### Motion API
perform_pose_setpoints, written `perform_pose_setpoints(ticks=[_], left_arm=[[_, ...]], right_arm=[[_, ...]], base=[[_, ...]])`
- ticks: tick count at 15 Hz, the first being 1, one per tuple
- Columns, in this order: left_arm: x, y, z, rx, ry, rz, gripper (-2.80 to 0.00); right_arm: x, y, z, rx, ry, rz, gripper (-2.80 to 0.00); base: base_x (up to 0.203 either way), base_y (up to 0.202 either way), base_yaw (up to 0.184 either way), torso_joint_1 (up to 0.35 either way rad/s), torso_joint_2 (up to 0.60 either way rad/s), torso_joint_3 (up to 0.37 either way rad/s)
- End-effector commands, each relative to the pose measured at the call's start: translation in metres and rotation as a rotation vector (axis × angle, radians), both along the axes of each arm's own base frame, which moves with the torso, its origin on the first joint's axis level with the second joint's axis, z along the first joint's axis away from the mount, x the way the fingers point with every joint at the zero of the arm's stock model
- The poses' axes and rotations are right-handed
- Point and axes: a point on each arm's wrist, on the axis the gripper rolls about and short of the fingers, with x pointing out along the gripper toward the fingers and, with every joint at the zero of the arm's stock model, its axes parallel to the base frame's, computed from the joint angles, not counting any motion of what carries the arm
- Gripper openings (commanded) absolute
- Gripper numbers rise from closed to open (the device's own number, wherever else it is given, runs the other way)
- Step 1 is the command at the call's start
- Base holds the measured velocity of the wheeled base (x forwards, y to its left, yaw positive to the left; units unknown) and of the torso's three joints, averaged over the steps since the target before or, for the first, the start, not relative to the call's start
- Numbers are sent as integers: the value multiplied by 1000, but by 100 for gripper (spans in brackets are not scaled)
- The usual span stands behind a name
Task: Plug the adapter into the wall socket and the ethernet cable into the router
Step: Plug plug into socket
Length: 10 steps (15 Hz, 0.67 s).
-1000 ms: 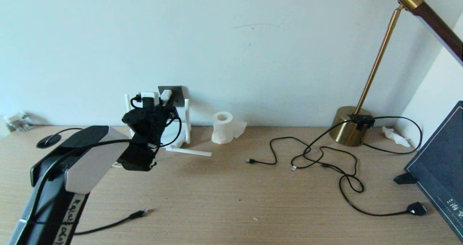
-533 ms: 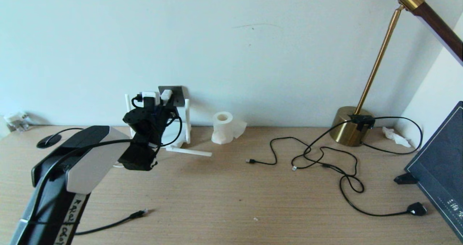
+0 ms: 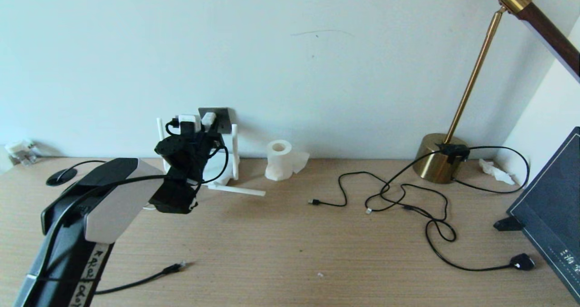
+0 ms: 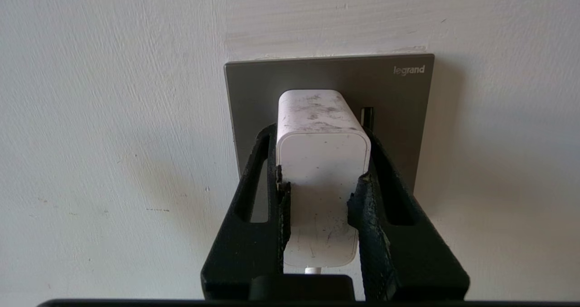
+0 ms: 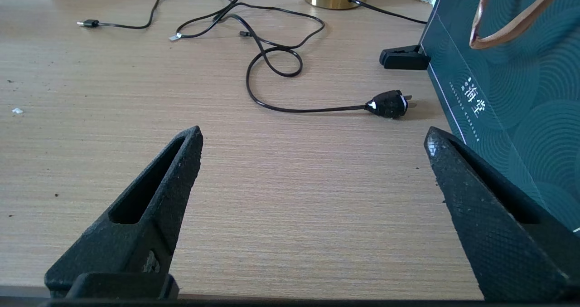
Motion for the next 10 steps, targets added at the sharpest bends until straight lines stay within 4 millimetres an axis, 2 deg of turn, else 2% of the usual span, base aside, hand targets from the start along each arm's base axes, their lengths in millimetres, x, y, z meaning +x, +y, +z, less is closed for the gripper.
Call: perform_pose_setpoints(ticks=[1, 10], left_arm=[[2, -2, -9, 1, 5, -2, -280], [10, -4, -16, -1, -5, -4, -280]], right_arm=[[0, 0, 0, 0, 0, 0, 0], [0, 0, 0, 0, 0, 0, 0]], base=[[0, 0, 0, 0, 0, 0], [0, 0, 0, 0, 0, 0]])
